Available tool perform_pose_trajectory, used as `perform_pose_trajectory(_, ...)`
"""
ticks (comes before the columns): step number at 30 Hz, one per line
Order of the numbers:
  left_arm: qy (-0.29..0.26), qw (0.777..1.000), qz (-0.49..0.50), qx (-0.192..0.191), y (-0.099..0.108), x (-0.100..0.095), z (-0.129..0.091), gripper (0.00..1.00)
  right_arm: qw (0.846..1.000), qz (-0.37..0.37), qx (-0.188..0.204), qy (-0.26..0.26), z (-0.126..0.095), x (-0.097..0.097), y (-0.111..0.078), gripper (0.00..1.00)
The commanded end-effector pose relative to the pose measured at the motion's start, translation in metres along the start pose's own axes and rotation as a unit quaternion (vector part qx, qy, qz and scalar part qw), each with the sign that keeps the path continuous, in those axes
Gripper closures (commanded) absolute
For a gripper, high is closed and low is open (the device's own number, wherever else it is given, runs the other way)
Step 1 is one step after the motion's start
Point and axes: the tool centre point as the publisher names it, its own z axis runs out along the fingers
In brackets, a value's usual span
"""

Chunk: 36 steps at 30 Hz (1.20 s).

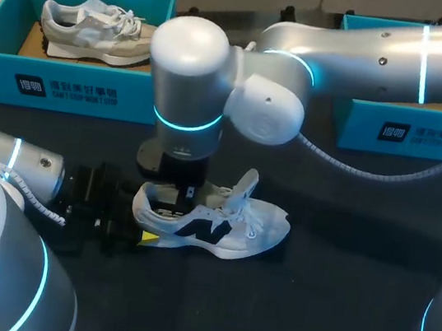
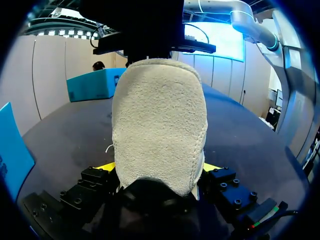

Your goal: Take the shoe out of the shoebox, open the shoe tongue, remove and reinsert the insole, then place the shoe into the shoebox

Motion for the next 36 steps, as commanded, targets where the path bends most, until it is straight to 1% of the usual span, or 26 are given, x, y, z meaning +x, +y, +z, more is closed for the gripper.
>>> perform_pose_trajectory(1,0.001,1.000,0.000,-0.002,0.002,-0.003,0.006,1.00,1.000,0.000,-0.001,-0.003,0.002,0.003,0.000,0.96)
perform_pose_trajectory(4,0.001,1.000,0.000,-0.002,0.002,-0.003,0.006,1.00,1.000,-0.001,-0.002,-0.001,0.004,0.004,0.000,0.87)
perform_pose_trajectory(7,0.001,1.000,0.000,-0.002,0.002,-0.003,0.006,1.00,1.000,0.000,-0.002,0.001,0.005,0.004,-0.001,0.84)
perform_pose_trajectory(8,0.001,1.000,0.000,-0.002,0.002,-0.003,0.006,1.00,1.000,0.002,-0.003,0.002,0.005,0.004,-0.003,0.80)
perform_pose_trajectory(11,0.001,1.000,0.000,-0.002,0.002,-0.003,0.006,1.00,1.000,0.005,-0.004,0.000,0.004,0.003,-0.006,0.72)
perform_pose_trajectory(13,0.001,1.000,0.000,-0.002,0.002,-0.003,0.006,1.00,1.000,0.004,-0.003,0.000,0.005,0.000,-0.007,0.71)
perform_pose_trajectory(16,0.001,1.000,0.000,-0.002,0.002,-0.003,0.006,1.00,1.000,-0.002,-0.005,0.001,0.009,-0.004,-0.007,0.68)
perform_pose_trajectory(17,0.001,1.000,0.000,-0.002,0.002,-0.003,0.006,1.00,1.000,-0.005,-0.007,0.004,0.011,-0.005,-0.007,0.64)
perform_pose_trajectory(18,0.001,1.000,0.000,-0.002,0.002,-0.003,0.006,1.00,1.000,-0.009,-0.010,0.007,0.013,-0.007,-0.007,0.53)
perform_pose_trajectory(19,0.001,1.000,0.000,-0.002,0.002,-0.003,0.006,1.00,1.000,-0.011,-0.011,0.009,0.016,-0.007,-0.006,0.34)
perform_pose_trajectory(21,0.001,1.000,0.000,-0.002,0.002,-0.003,0.006,1.00,1.000,-0.016,-0.015,0.015,0.020,-0.008,-0.005,0.45)
perform_pose_trajectory(23,0.001,1.000,0.000,-0.002,0.002,-0.003,0.006,1.00,0.999,-0.020,-0.019,0.021,0.025,-0.008,-0.003,0.50)
perform_pose_trajectory(27,0.001,1.000,0.000,-0.002,0.002,-0.003,0.006,1.00,0.999,-0.024,-0.024,0.034,0.034,-0.005,0.000,0.52)
perform_pose_trajectory(29,0.001,1.000,0.000,-0.002,0.002,-0.003,0.006,1.00,0.998,-0.025,-0.029,0.042,0.038,-0.002,0.001,0.59)
perform_pose_trajectory(32,0.001,1.000,0.000,-0.002,0.002,-0.003,0.006,1.00,0.998,-0.026,-0.033,0.051,0.045,0.002,0.004,0.64)
perform_pose_trajectory(36,0.001,1.000,0.000,-0.002,0.002,-0.003,0.006,1.00,0.997,-0.030,-0.032,0.066,0.052,0.009,0.008,0.76)
